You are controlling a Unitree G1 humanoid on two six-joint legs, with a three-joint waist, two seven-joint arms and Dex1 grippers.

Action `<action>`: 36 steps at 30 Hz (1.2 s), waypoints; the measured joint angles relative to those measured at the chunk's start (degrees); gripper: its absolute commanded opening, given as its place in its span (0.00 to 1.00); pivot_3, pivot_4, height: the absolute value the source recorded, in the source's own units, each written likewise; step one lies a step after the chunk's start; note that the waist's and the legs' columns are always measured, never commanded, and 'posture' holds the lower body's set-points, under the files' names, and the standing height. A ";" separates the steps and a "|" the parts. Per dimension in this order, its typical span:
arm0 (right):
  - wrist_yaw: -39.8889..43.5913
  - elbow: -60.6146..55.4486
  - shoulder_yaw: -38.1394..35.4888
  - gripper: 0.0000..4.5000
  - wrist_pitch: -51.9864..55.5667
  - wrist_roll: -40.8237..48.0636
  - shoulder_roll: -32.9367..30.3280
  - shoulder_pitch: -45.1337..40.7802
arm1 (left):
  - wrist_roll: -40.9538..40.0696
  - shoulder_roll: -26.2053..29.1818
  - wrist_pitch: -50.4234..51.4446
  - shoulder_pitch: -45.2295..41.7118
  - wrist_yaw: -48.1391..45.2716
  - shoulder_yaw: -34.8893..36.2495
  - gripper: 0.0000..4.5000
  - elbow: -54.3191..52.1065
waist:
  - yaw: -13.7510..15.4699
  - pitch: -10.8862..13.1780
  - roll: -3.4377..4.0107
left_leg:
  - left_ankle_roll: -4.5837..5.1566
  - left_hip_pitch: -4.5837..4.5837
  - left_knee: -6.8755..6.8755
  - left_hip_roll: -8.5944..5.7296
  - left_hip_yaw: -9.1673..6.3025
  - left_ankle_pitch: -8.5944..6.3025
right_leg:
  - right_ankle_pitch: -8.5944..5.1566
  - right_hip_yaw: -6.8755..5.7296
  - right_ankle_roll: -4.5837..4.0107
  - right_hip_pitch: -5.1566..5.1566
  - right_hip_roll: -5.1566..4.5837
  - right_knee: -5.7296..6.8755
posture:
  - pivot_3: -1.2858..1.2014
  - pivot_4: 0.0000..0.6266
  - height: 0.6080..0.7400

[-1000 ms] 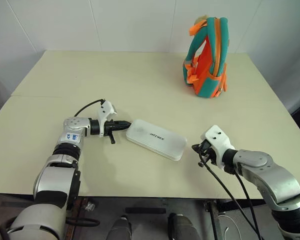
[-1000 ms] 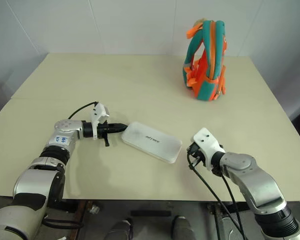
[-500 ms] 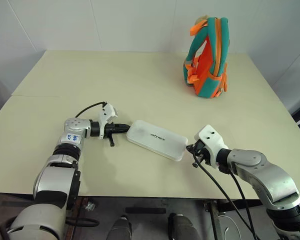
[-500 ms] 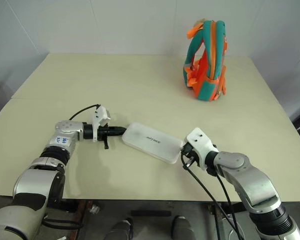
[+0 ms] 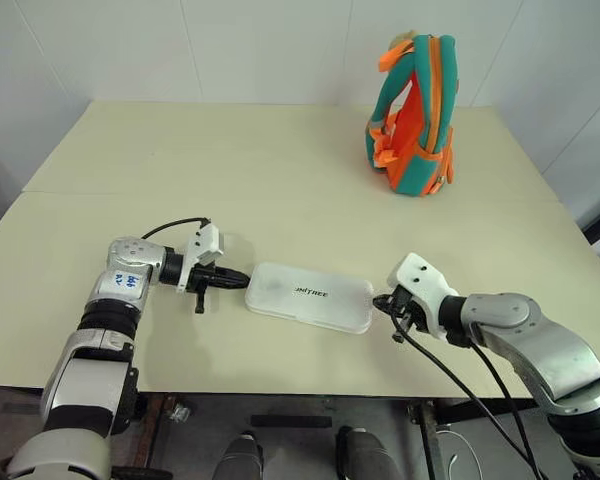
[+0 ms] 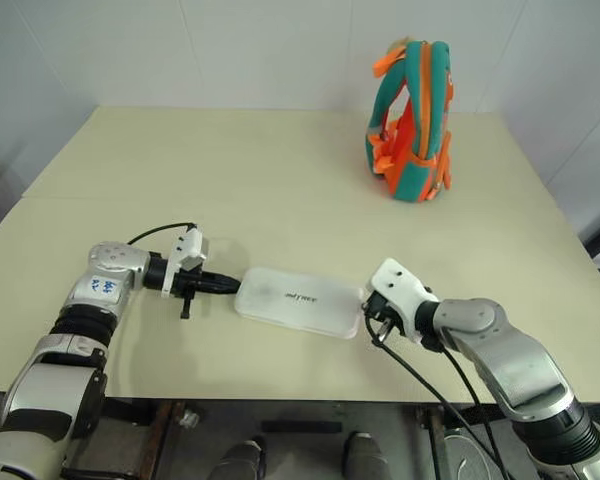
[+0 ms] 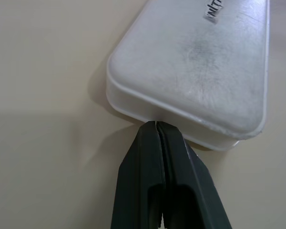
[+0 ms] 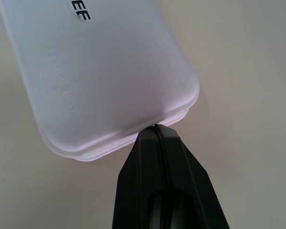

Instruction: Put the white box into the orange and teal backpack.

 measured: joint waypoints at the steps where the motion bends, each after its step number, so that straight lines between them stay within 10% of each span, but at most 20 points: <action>1: 0.32 0.54 0.02 0.00 -0.59 -0.27 -0.09 -0.15 | -0.10 0.16 0.75 0.65 -0.25 -0.07 0.01 -1.36 | -0.01 0.00 0.00 | 0.00 0.00 0.00 0.00 0.00 0.00 | 0.00 0.00 0.00 0.00 0.00 0.00 | 0.52 0.24 1.00; 36: 4.20 6.36 -2.83 0.00 -6.94 -5.68 -3.73 1.37 | -2.16 6.85 17.28 8.26 2.29 -1.86 0.01 -20.12 | 0.02 0.00 0.00 | 0.01 0.01 0.01 0.00 0.00 -0.01 | -0.01 0.03 -0.03 -0.01 0.00 0.01 | 0.52 0.24 1.00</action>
